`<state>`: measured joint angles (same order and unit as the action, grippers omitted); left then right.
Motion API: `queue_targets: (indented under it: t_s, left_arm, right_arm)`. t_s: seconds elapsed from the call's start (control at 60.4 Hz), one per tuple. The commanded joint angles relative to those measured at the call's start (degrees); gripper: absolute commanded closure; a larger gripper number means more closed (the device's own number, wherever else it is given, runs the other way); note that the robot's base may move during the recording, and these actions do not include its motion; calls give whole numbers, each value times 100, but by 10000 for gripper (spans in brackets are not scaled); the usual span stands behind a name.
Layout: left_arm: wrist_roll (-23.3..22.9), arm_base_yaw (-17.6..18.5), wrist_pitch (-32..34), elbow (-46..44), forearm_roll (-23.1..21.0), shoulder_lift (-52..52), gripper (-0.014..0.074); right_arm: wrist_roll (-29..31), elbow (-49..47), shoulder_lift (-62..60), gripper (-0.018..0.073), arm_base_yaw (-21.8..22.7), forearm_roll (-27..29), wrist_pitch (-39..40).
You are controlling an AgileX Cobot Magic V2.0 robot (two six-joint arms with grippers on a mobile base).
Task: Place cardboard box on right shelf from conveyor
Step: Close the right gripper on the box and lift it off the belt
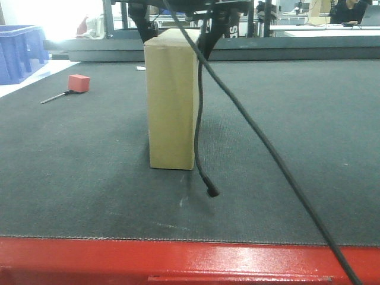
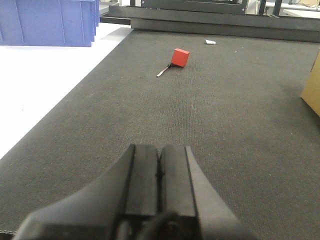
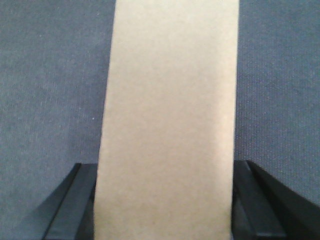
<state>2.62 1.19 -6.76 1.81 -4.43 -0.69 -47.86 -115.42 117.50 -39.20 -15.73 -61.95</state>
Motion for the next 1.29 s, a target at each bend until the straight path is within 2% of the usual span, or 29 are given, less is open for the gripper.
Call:
queue_targets:
  t_s: [0.0,0.166,0.265,0.447,0.563,0.795,1.143,1.276]
  left_arm:
    - [1,-2,487,47,-34,-83,712]
    - [1,-2,487,47,-34,-83,713]
    - [1,-2,487,47,-34,-83,712]
    - [1,-2,487,47,-34,-83,712]
    - [1,-2,487,47,-34,-83,713]
    - [1,-2,487,47,-34,-83,712]
    - [1,-2,487,47,-34,-83,713]
    - [1,-2,487,47,-34,-83,712]
  right_arm:
    - [561,-204,-454,336,177,281,180]
    - [2351,-204,-606,336,479,1234,175]
    - [2939,-144,-752,337,653,1573,175]
    - [3589,395,-1357,337,874,1573,379]
    - [3815,1210,-1933,337,1018,1573,861]
    - [3852,3294,-3424,337,1278,1573,2014]
    - [3852,5979,-6031,338,1301,1573,3494]
    - [3852,6737,-7102,338,1301,1573,3710]
